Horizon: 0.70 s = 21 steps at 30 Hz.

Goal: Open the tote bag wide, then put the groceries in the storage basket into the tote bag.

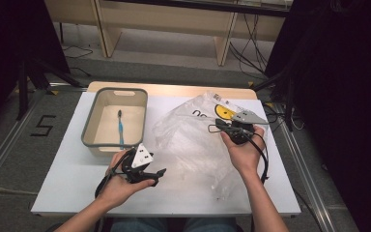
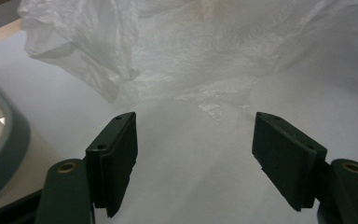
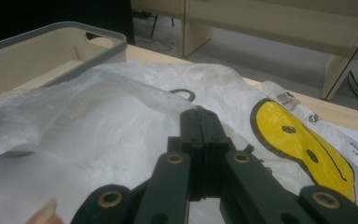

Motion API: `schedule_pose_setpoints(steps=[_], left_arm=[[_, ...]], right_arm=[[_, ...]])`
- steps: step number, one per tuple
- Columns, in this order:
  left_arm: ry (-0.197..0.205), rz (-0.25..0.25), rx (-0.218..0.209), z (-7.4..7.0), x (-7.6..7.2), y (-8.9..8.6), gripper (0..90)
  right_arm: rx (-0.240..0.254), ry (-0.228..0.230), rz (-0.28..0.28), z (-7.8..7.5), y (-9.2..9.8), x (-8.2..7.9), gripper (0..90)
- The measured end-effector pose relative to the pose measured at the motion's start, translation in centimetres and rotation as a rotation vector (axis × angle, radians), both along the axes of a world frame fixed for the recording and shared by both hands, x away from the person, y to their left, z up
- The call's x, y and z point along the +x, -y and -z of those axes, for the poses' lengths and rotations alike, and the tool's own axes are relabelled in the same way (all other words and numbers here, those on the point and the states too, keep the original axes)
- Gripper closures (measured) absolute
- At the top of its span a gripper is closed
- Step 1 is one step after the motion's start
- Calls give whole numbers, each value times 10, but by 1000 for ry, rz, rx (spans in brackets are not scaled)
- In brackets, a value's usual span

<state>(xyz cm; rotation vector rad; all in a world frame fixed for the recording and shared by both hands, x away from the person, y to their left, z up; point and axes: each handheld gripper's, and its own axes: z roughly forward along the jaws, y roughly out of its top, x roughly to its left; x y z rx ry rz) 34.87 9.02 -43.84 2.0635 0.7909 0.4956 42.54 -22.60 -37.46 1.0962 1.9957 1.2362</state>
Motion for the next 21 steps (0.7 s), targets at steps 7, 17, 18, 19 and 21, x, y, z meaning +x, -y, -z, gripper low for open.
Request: schedule_pose_setpoints(steps=[7,17,18,19,21], left_arm=[[3,-39,-31,-4,3,-10,319],[-2,-51,-30,-4,4,-13,320],[1,-54,-34,-4,5,-14,320],[0,-56,-33,-5,5,-15,319],[-4,-65,-41,-6,6,-17,320]], right_arm=[[1,-1,-4,1,0,0,900],[5,-3,-7,1,-1,1,900],[4,-5,-6,0,-1,1,900],[3,-4,-7,1,-1,1,900],[3,-9,-6,1,-1,1,900]])
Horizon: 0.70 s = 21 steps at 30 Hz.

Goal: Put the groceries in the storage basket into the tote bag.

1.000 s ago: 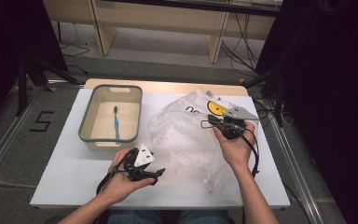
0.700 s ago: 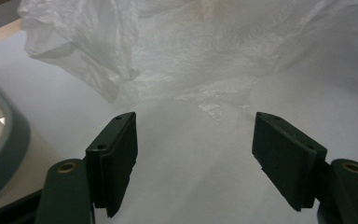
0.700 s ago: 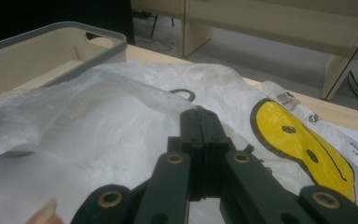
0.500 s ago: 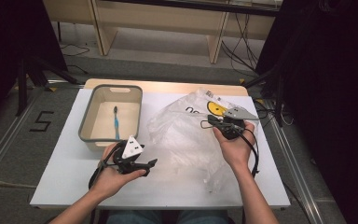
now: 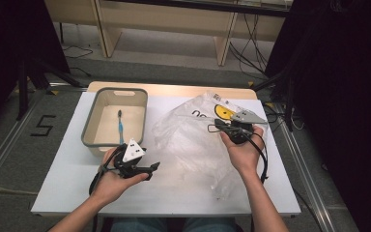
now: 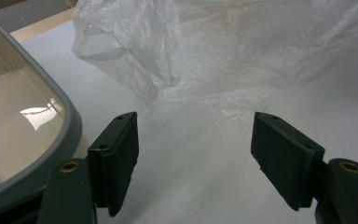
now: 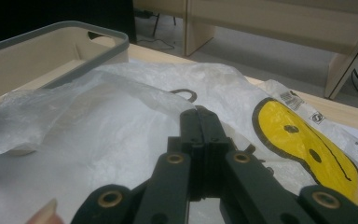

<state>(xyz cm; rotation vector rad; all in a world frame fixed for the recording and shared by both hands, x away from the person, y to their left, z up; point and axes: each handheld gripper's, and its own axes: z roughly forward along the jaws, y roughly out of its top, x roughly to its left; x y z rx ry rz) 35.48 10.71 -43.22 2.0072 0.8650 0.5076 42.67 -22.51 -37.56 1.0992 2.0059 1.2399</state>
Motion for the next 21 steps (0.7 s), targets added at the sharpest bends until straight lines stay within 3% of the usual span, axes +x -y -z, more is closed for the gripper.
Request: schedule_pose_setpoints(steps=[16,21], left_arm=[[-9,-87,-63,-23,13,-30,300],[-23,-118,-49,-33,23,-44,282]], right_arm=[[12,4,-6,-1,1,0,900],[14,3,-5,-1,1,0,900]])
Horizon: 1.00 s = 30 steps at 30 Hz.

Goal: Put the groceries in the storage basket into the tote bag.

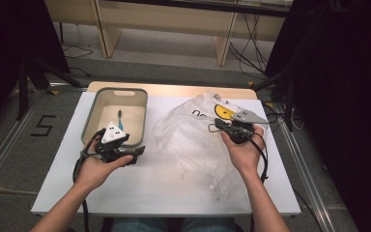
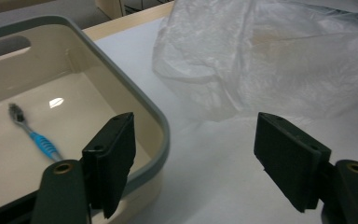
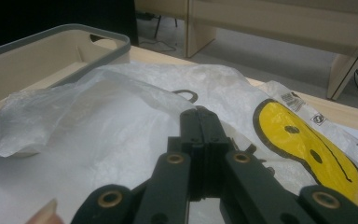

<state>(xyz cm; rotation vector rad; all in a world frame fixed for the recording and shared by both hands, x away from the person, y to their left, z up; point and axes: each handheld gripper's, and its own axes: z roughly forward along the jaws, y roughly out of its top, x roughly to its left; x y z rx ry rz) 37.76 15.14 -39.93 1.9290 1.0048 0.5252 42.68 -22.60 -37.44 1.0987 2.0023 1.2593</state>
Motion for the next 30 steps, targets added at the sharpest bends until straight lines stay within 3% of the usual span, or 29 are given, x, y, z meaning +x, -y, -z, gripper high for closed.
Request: schedule_pose_setpoints(steps=[8,12,16,23,30], left_arm=[[-47,-81,12,-6,26,-18,284],[-76,-117,77,-8,43,-21,281],[-105,-134,101,-13,62,-21,282],[-173,-188,140,-6,98,-21,303],[-214,-231,161,0,121,-24,303]], right_arm=[[-1,-2,3,0,1,0,900],[-3,-7,-1,0,0,0,900],[-3,-4,-2,0,0,0,900],[-3,-5,-3,0,-1,0,900],[-4,-7,-5,1,-1,0,900]])
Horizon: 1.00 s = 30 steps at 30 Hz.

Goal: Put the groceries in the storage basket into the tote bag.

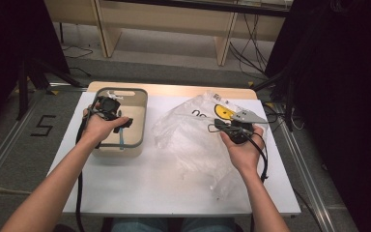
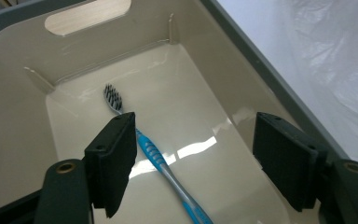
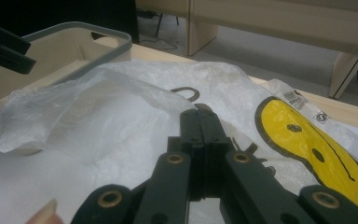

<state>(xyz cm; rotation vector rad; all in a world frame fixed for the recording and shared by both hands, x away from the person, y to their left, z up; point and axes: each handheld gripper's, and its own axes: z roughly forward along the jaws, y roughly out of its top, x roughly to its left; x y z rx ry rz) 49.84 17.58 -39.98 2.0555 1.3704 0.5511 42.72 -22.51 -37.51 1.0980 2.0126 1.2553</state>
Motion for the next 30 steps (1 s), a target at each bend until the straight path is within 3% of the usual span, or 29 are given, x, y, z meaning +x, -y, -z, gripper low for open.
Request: schedule_pose_setpoints(steps=[15,30], left_arm=[[-90,-74,21,22,31,-4,323],[-201,-110,32,42,51,-7,400]], right_arm=[[0,2,-5,1,-2,0,900],[1,-5,-5,1,-2,1,900]])
